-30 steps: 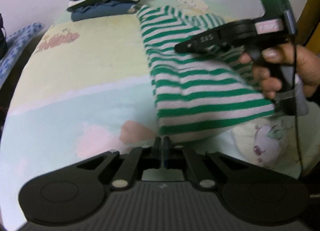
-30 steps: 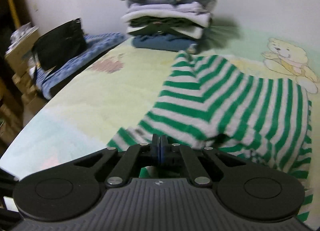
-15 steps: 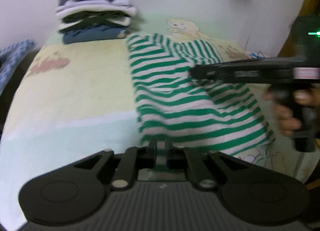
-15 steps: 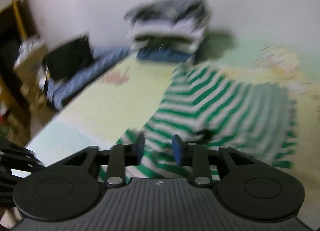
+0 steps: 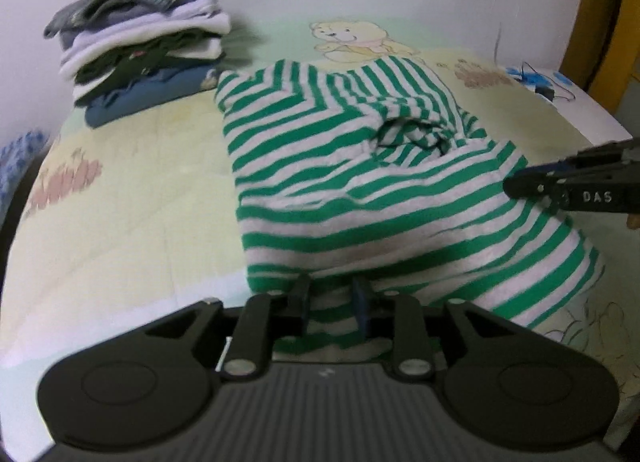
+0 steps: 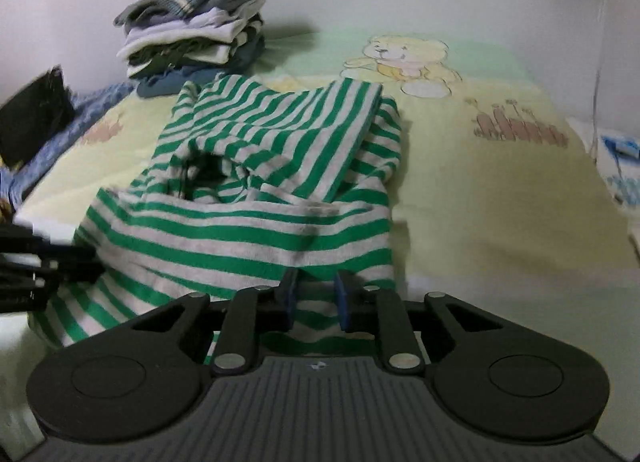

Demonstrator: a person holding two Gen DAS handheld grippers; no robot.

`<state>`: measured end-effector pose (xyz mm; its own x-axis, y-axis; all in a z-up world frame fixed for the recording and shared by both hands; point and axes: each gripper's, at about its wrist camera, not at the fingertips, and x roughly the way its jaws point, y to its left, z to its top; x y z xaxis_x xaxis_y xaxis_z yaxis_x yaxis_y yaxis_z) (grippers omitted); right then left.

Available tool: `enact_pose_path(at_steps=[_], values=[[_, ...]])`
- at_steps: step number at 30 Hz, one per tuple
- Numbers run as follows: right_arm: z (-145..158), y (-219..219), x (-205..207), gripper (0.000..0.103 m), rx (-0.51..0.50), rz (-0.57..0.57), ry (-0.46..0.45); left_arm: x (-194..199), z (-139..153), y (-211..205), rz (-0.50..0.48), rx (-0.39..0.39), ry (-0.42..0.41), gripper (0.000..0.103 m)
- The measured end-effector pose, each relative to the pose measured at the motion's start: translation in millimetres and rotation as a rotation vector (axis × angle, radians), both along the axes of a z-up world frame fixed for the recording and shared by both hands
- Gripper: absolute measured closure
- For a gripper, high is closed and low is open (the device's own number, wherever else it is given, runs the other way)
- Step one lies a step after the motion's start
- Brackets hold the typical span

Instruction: Fold clothes

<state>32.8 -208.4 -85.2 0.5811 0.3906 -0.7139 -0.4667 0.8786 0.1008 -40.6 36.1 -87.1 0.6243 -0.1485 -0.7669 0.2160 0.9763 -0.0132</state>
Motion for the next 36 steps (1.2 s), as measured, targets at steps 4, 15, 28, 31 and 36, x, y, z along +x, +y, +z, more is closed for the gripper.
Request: enact_pose_path(at_steps=[4,15,28,31,36], values=[[10,-7,1,0.084,0.055,-0.019,-0.006,5,15,3,-0.004,-0.057,-0.035,0.071],[21,-6,65,0.070,-0.029,0.001,0.070,61,13,22,-0.017,-0.025,0.007,0.064],[18,3,158,0.053,0.046,-0.019,0.229,178,14,55,0.080,-0.033,0.100,0.037],[15,4,172,0.050,0.073,-0.065,0.233,194,19,62,0.108,-0.094,0.093,0.035],[7,11,191,0.049,0.086,-0.083,0.261,213,18,64,0.108,-0.147,0.117,0.024]])
